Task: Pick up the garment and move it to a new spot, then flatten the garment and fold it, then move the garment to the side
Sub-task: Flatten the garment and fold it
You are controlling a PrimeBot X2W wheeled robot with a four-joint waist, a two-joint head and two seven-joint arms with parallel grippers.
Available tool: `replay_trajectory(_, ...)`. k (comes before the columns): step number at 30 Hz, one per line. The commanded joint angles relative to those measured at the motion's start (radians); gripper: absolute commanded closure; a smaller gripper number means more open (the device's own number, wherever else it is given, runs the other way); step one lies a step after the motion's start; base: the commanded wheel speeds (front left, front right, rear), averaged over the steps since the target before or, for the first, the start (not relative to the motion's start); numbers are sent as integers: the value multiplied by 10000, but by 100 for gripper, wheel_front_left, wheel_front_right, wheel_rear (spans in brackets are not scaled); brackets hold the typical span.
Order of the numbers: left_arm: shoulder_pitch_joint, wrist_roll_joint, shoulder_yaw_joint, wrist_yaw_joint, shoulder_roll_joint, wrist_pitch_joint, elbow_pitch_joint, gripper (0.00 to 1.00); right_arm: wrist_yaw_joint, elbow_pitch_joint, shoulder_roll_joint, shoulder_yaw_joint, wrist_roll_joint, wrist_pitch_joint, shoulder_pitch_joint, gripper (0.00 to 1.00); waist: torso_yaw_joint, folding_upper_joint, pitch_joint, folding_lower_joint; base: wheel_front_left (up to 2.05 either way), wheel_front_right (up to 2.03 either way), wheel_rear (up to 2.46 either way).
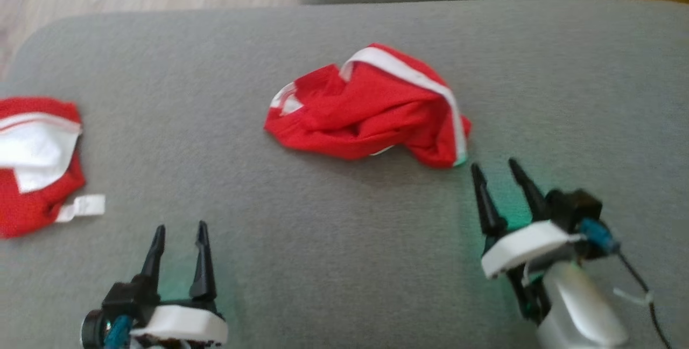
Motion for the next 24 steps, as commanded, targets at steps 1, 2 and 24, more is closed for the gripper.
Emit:
replay_trajectory(1, -366, -82, 156, 16, 28, -51, -153, 0, -9, -93, 35, 44, -151, -24, -648, 0, 475, 0, 330, -1, 0, 0, 0)
replay_trajectory(2, -390, -121, 106, 25, 28, -51, -113, 0, -9, 66, 35, -44, -274, -24, -797, 0, 602, 0, 386, -1, 0, 0, 0)
replay_trajectory(24, -522, -597, -305, 173, 26, -51, 4, 0, -9, -410, -84, -2597, -2553, -24, -2112, 100, 1266, 0, 432, -1, 0, 0, 0)
